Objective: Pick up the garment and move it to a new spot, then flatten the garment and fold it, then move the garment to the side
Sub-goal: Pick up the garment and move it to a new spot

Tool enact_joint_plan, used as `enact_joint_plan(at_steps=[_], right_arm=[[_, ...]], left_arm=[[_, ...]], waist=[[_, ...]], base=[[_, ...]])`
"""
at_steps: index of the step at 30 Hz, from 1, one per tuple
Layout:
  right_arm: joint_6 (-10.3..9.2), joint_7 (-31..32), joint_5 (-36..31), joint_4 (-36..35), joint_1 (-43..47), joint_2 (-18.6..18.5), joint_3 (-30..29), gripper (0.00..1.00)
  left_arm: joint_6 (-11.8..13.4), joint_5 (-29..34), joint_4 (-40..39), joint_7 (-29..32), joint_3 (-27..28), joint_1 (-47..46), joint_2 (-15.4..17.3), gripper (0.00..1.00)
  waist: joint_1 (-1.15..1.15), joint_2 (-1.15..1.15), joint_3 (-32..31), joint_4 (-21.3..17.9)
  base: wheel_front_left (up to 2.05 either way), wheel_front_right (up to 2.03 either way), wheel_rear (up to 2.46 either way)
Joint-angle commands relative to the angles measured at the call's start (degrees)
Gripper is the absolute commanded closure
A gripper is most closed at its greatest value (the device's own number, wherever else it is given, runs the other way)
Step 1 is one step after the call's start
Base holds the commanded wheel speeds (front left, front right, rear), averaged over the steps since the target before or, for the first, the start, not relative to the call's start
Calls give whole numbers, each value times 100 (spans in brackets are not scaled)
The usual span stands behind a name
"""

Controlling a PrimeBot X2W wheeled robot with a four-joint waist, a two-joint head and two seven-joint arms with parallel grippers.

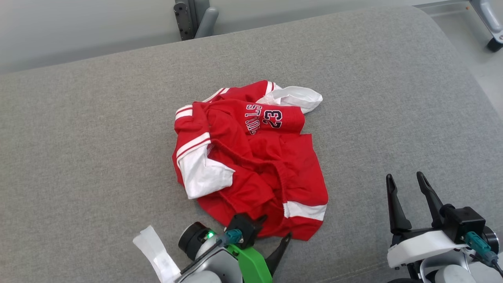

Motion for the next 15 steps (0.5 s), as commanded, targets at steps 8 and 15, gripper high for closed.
enact_joint_plan(at_steps=[8,15], right_arm=[[-6,-18,51,7,-40,-12,-37,0],[-6,-18,98,10,57,-12,-86,0]], left_arm=[[-133,326,572,-195,-200,-232,-70,100],[-373,-74,-113,-403,50,-294,-266,100]], waist=[[0,0,-13,-6],[0,0,-85,92]], base=[[0,0,0],[0,0,0]])
